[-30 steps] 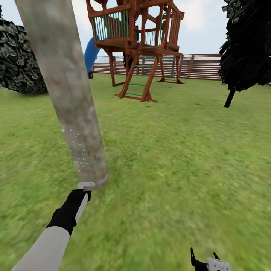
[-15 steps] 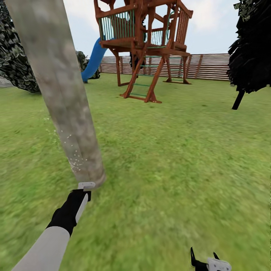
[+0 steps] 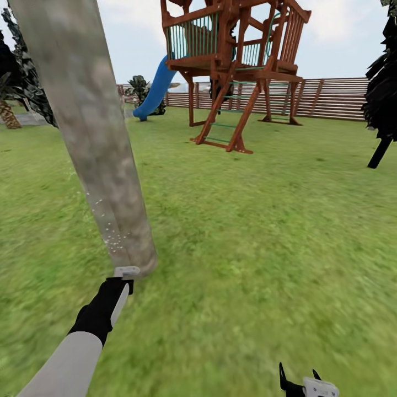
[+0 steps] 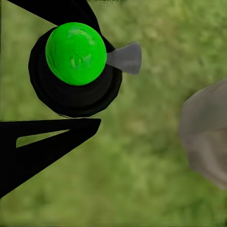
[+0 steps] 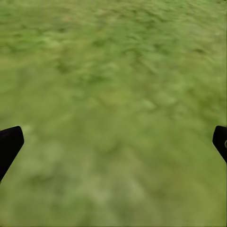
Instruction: In the garden, pick up the pesticide atomizer on the floor and spray pesticide onto both trees until each tree trunk is fully covered.
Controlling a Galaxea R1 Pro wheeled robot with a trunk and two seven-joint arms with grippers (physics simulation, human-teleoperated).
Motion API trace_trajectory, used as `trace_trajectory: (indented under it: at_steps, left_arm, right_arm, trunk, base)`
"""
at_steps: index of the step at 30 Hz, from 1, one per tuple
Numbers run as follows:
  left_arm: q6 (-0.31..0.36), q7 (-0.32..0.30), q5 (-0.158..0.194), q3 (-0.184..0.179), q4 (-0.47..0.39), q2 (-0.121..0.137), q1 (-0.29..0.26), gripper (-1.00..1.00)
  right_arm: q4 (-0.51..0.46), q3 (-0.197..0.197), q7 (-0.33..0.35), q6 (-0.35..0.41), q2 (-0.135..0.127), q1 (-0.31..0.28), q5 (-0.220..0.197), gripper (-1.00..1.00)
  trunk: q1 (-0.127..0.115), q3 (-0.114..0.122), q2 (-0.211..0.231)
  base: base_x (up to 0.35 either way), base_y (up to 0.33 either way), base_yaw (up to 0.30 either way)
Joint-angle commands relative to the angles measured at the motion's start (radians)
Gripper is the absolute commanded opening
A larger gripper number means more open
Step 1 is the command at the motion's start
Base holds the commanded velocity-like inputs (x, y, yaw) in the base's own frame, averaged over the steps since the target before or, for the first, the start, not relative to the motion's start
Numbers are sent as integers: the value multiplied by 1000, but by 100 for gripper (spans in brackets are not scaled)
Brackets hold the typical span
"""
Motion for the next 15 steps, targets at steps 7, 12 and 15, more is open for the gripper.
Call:
trace_trajectory:
  at_steps: [7, 12, 15]
  left_arm:
    - [0, -1, -1, 0, 0, 0, 0, -100]
    - [0, 0, -1, 0, 0, -1, 0, -100]
    - [0, 0, -1, 0, 0, 0, 0, -100]
  right_arm:
    - [1, 0, 0, 0, 0, 0, 0, 100]
    - [1, 0, 0, 0, 0, 0, 0, 100]
    - [0, 0, 0, 0, 0, 0, 0, 100]
  trunk:
    - [0, 0, 0]
    - [0, 0, 0]
    - [0, 0, 0]
  base:
    - [168, -256, 186]
    - [168, -256, 31]
    - [168, -256, 232]
